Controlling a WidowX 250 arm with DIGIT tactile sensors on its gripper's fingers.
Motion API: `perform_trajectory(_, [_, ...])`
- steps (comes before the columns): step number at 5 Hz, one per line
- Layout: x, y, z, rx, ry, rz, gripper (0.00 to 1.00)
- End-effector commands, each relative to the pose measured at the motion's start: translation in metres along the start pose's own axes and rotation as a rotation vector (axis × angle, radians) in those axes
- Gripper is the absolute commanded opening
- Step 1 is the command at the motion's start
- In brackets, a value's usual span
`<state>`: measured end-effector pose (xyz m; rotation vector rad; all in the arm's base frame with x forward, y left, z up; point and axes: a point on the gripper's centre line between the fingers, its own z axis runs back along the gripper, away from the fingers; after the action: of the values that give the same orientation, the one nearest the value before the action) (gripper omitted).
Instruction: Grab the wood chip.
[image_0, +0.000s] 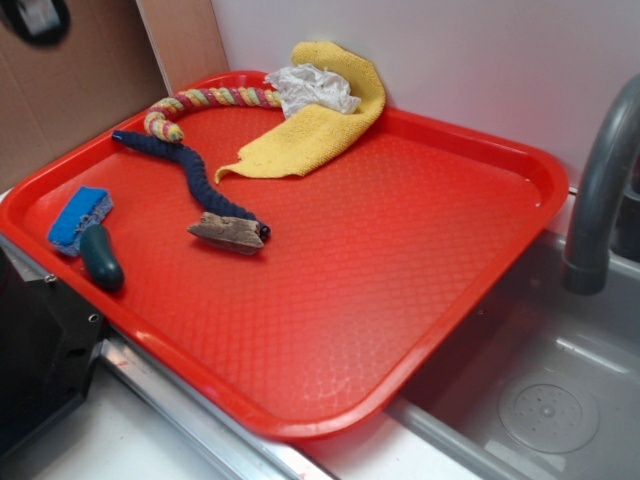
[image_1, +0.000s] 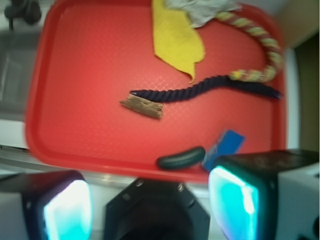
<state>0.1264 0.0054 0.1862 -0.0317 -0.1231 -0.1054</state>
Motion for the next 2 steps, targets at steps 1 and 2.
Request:
perform_trajectory(1, [0.012,0.021,-0.093,0.038,0.016,-0.210,1.00])
perform_trajectory(2, [0.023,0.026,-0.145,0.045,0.042,-0.311,1.00])
